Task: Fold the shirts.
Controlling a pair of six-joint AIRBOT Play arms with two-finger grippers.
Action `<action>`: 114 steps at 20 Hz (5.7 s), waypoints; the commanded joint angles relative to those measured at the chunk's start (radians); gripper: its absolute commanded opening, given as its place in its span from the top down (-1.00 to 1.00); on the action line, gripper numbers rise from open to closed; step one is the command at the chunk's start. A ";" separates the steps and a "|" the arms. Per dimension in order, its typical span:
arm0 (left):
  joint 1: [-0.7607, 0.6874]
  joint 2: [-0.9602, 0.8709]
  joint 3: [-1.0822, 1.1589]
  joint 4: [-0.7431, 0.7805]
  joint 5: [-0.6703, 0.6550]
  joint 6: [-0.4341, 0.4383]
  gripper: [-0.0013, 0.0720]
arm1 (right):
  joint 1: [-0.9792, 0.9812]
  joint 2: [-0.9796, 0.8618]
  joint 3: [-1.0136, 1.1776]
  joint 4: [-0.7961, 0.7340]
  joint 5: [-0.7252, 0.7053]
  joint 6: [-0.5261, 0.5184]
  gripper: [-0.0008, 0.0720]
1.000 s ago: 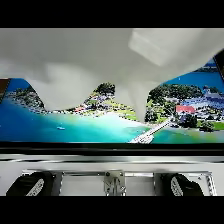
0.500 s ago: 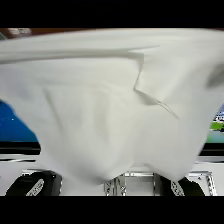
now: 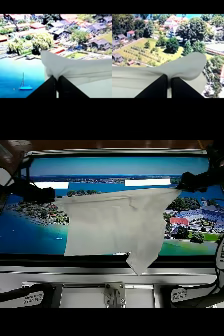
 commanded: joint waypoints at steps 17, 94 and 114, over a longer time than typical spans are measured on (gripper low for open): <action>0.176 -0.170 -0.203 -0.134 -0.239 0.143 -0.83 | -0.092 -0.118 0.059 -0.111 0.306 -0.075 -0.75; 0.318 0.272 -0.223 -0.290 0.130 0.243 0.87 | 0.138 0.230 -0.351 -0.156 -0.092 -0.030 0.79; 0.227 -0.457 0.079 -0.406 0.226 0.420 0.87 | 0.268 -0.110 -0.350 -0.195 -0.636 -0.045 0.79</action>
